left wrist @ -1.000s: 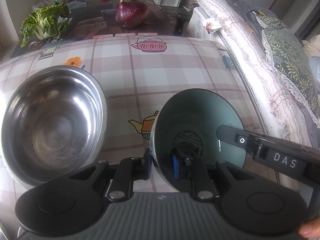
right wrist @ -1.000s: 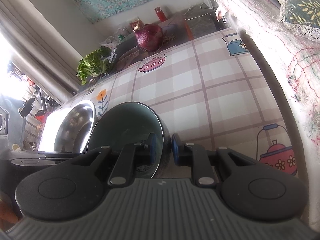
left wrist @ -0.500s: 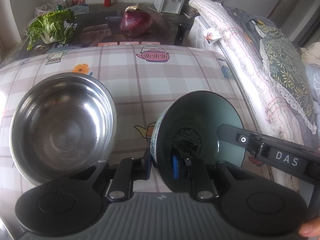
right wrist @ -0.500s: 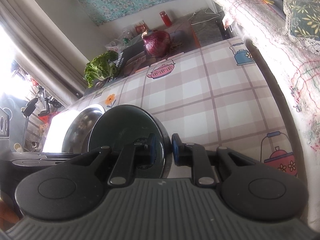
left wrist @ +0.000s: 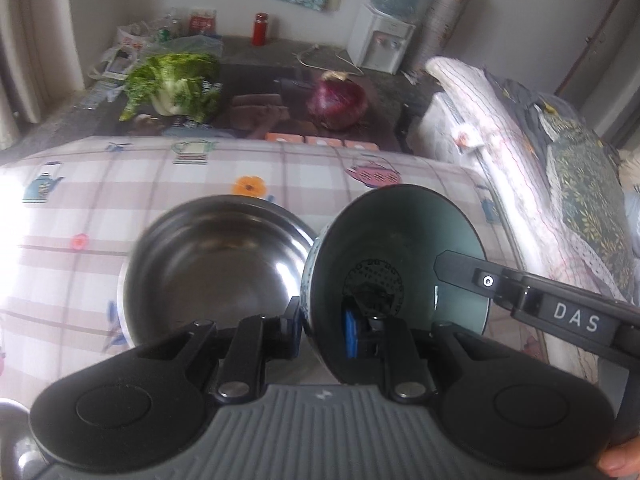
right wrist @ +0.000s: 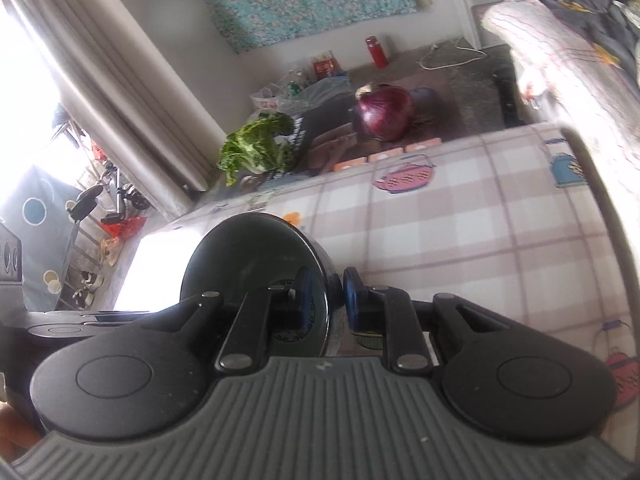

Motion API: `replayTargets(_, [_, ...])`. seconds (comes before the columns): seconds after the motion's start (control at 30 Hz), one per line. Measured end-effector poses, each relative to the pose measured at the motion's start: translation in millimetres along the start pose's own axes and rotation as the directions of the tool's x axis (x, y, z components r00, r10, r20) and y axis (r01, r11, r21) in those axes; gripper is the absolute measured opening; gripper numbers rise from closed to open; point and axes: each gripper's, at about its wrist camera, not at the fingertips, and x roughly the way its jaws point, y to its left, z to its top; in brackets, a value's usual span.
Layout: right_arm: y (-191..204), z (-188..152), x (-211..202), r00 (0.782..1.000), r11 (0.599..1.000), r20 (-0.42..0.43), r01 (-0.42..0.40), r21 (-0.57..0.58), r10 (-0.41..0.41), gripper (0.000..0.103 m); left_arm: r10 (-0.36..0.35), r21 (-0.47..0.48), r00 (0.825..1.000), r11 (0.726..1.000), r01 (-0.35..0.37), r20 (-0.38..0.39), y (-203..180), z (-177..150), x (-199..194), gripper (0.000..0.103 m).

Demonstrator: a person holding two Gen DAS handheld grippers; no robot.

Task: Organize plates and bowls
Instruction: 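Lower the teal bowl into the stainless bowl and open both tools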

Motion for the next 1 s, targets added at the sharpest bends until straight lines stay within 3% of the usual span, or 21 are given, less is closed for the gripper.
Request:
replayTargets(0.33, [53.3, 0.9, 65.0, 0.995, 0.996, -0.076, -0.068, -0.048, 0.065, 0.017, 0.092, -0.079, 0.996, 0.993, -0.093, -0.005, 68.1, 5.3, 8.4, 0.021])
replayTargets(0.63, [67.8, -19.1, 112.2, 0.990, 0.995, -0.144, -0.027, -0.093, 0.013, 0.017, 0.107, -0.088, 0.993, 0.990, -0.111, -0.054, 93.1, -7.3, 34.5, 0.022])
replayTargets(0.73, [72.3, -22.9, 113.9, 0.992, 0.991, -0.127, -0.007, -0.134, -0.010, 0.019, 0.095, -0.065, 0.995, 0.993, -0.095, -0.007, 92.5, -9.9, 25.1, 0.031])
replayTargets(0.83, [77.6, -22.5, 109.3, 0.994, 0.988, -0.108, 0.000, -0.157, -0.018, 0.028, 0.081, -0.045, 0.995, 0.996, -0.079, 0.053, 90.3, -11.3, 7.1, 0.046])
replayTargets(0.9, [82.9, -21.4, 102.8, 0.997, 0.982, -0.071, 0.009, -0.187, -0.023, 0.043, 0.071, -0.041, 0.993, 0.997, -0.067, 0.097, 91.3, -13.9, -7.5, 0.056])
replayTargets(1.0, [91.7, -20.8, 86.5, 1.000, 0.977, -0.016, 0.022, -0.211, -0.026, 0.048, 0.053, -0.025, 0.985, 0.998, -0.049, 0.163, 95.9, -21.7, -33.0, 0.064])
